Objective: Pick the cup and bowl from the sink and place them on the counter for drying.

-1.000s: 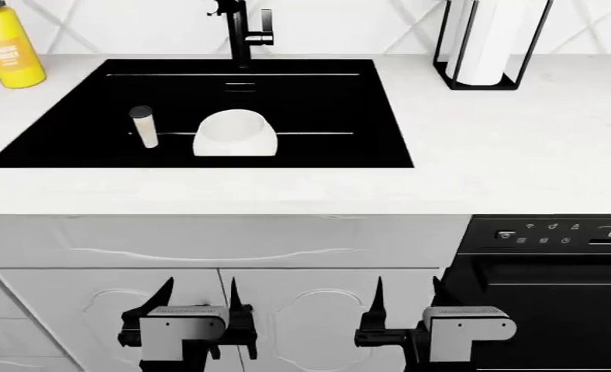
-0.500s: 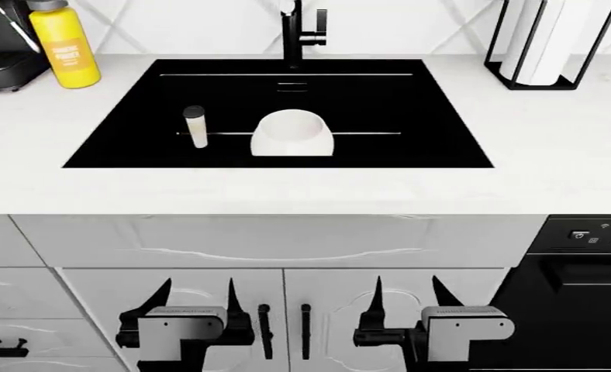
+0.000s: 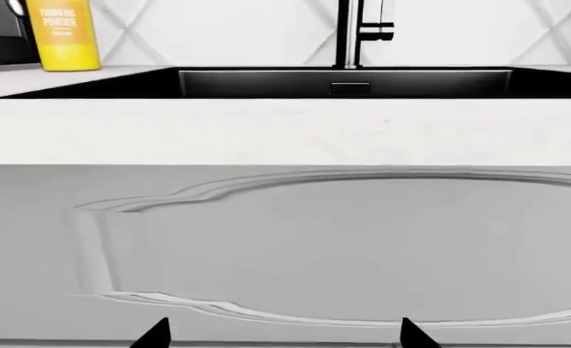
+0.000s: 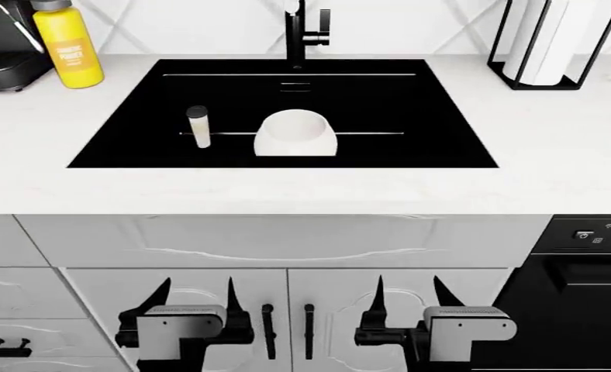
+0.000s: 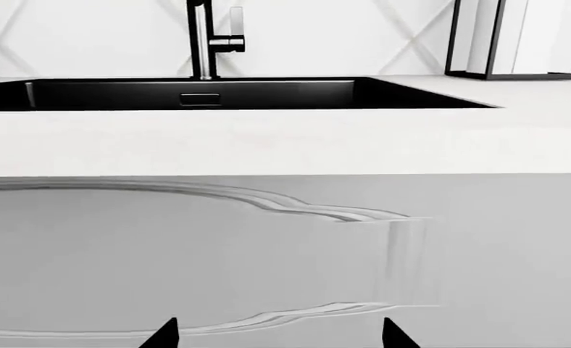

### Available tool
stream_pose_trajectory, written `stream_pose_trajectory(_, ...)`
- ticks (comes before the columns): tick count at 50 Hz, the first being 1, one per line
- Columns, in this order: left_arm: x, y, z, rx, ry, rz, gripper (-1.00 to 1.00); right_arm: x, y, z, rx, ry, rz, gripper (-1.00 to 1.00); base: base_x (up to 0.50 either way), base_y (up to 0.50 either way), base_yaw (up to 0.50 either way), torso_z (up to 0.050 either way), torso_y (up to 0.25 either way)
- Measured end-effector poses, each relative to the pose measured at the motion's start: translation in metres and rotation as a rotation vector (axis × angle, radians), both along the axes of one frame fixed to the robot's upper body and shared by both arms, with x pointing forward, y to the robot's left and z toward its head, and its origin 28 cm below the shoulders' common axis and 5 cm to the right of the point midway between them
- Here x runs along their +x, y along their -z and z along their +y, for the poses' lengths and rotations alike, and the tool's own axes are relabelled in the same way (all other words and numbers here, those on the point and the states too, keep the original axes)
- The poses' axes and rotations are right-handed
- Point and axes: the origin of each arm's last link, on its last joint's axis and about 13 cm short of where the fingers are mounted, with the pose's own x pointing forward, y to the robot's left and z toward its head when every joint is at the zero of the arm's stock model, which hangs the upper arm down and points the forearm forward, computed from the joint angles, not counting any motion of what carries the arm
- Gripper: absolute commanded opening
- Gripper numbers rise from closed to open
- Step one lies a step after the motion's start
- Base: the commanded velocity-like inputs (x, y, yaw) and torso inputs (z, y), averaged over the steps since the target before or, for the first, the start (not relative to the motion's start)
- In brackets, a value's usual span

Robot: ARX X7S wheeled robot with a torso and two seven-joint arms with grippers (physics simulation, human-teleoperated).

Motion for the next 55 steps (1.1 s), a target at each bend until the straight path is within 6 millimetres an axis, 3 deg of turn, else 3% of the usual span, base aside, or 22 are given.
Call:
stream_pose_trajectory(11, 0.0008, -0.0010, -0.0005, -0.009, -0.005, -0.008, 1.00, 0.0005, 0.0002, -0.0002, 0.001, 0.001, 0.002, 1.00, 0.00, 0.00, 0.00, 0.000, 0.000)
stream_pose_trajectory(48, -0.0023, -0.0010, 0.0011, 0.001, 0.011, -0.041, 1.00, 0.0014, 0.0013, 0.0002, -0.008, 0.004, 0.012, 1.00, 0.00, 0.00, 0.00, 0.050, 0.000)
stream_pose_trajectory(55, -0.0024, -0.0009, 0.0014, 0.004, 0.009, -0.037, 1.00, 0.0017, 0.0016, 0.0002, -0.008, 0.005, 0.016, 1.00, 0.00, 0.00, 0.00, 0.000, 0.000)
